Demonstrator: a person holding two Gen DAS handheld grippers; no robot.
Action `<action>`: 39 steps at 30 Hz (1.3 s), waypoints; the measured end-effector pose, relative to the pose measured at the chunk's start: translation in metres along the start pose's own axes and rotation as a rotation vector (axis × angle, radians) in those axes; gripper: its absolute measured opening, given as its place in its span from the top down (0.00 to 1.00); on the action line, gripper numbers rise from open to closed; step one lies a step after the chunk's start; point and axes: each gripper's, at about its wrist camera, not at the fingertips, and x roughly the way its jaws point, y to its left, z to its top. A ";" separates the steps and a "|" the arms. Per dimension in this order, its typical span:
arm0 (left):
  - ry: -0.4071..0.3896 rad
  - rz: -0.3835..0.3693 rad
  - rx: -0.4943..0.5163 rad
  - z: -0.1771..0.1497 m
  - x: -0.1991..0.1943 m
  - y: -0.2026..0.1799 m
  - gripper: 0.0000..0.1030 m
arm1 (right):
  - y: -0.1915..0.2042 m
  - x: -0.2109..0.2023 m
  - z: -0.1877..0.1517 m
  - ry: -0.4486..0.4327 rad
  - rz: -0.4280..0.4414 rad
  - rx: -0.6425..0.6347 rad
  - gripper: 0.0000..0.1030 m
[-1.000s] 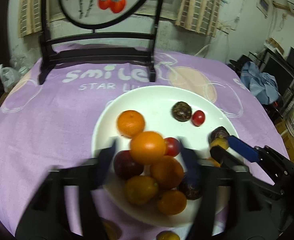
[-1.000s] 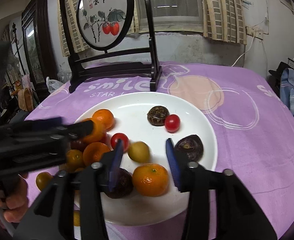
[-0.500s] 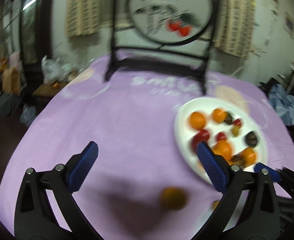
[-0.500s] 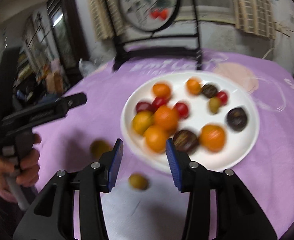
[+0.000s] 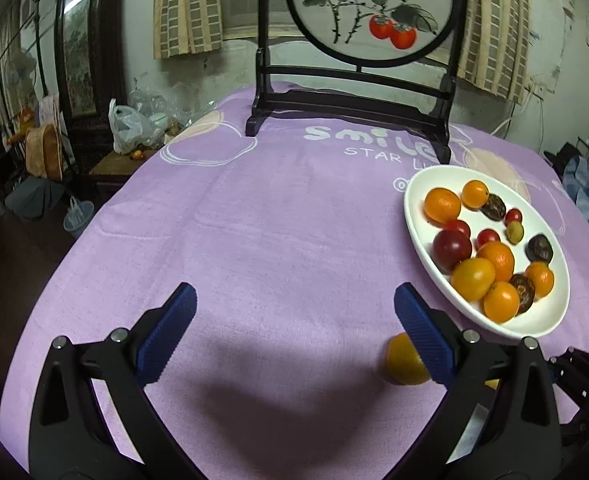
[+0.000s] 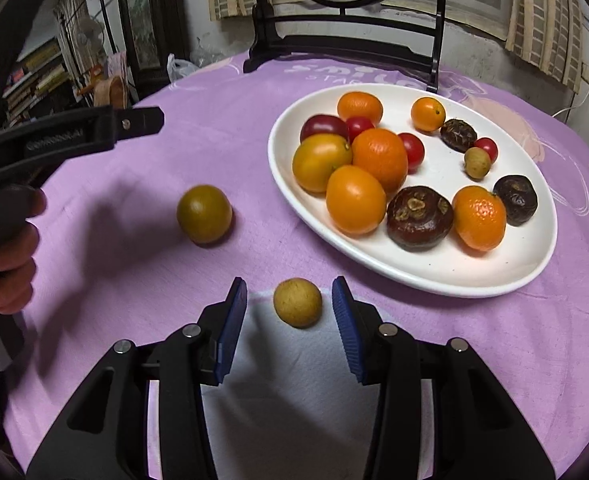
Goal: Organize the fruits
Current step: 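Grasp a small yellow fruit with the right tool while the left tool grasps a greenish-yellow fruit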
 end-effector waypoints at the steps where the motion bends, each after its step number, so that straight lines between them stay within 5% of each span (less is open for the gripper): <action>1: 0.000 0.001 0.007 0.000 0.001 -0.001 0.02 | 0.000 0.001 0.000 -0.001 -0.005 -0.001 0.56; 9: 0.008 0.008 0.061 -0.003 0.002 -0.012 0.02 | 0.001 0.004 0.000 -0.012 -0.023 -0.011 0.58; 14: 0.022 0.012 0.082 -0.006 0.006 -0.016 0.02 | 0.003 0.006 -0.001 0.003 -0.026 -0.023 0.74; 25: 0.026 0.014 0.125 -0.009 0.009 -0.025 0.02 | -0.009 -0.034 0.004 -0.095 0.010 0.041 0.75; 32: 0.047 -0.100 0.252 -0.023 0.014 -0.050 0.02 | -0.016 -0.043 0.000 -0.115 -0.019 0.061 0.75; 39: 0.036 -0.128 0.373 -0.040 0.016 -0.074 0.04 | -0.018 -0.048 -0.003 -0.121 -0.021 0.070 0.75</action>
